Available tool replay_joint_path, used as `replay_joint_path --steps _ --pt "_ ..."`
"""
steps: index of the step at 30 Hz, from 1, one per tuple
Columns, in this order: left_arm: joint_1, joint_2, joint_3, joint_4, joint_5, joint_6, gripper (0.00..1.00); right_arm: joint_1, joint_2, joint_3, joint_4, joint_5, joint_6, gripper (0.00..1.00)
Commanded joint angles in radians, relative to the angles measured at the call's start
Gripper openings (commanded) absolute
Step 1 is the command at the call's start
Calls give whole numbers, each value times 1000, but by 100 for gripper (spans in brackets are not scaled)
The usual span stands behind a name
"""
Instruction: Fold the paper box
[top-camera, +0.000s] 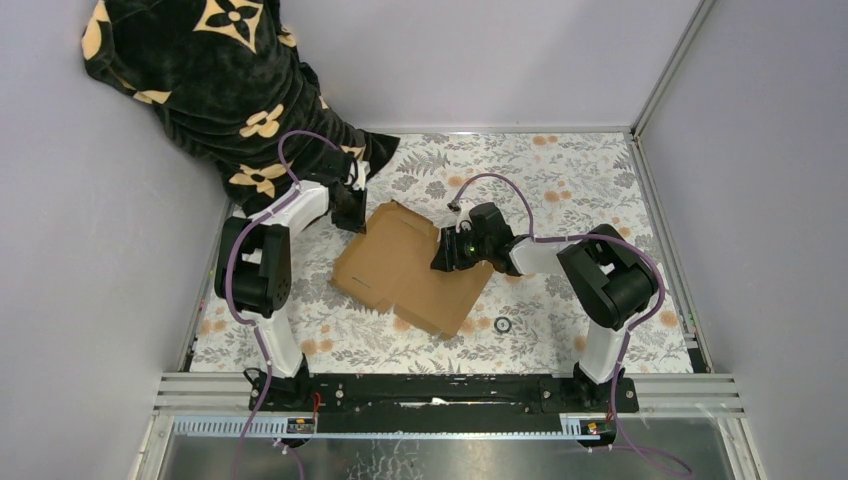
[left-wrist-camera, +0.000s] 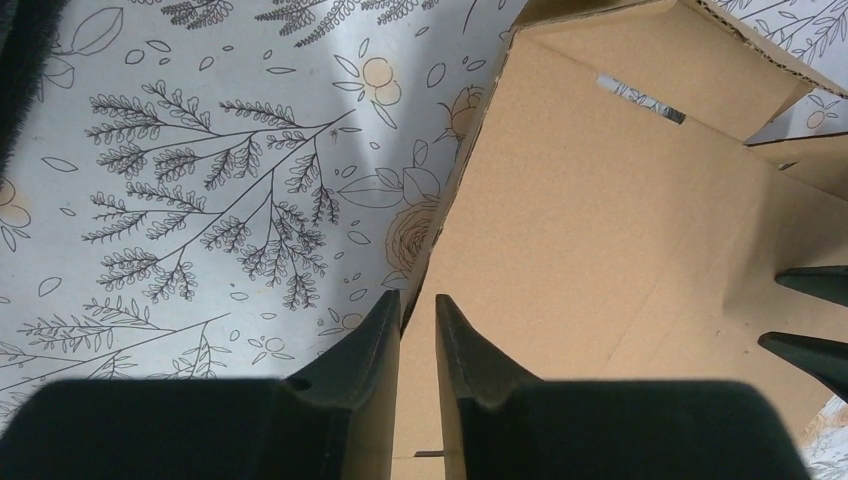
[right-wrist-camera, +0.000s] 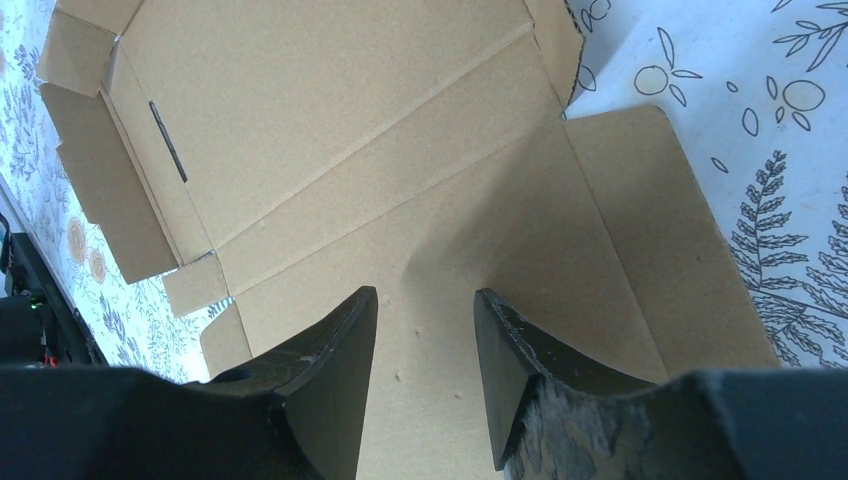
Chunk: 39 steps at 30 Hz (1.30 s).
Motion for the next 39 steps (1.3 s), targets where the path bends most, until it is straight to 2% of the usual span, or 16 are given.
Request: replay_joint_path --steps 1,16,25,31,36,39 --pt "6 22 11 -31 14 13 24 -1 47 -45 -163 18 -14 50" --pt "-8 67 20 -46 -79 16 26 -2 59 -39 -149 1 -8 50" --pt "-23 78 27 -53 -69 15 18 -2 61 -38 -145 -1 -6 50" --pt "-44 65 26 -54 -62 5 17 -2 65 -36 -144 -2 -4 50" --pt "-87 78 34 -71 -129 1 17 -2 66 -34 -142 -4 -1 50" --pt "-121 95 47 -94 -197 -2 10 -1 64 -32 -140 -3 4 51"
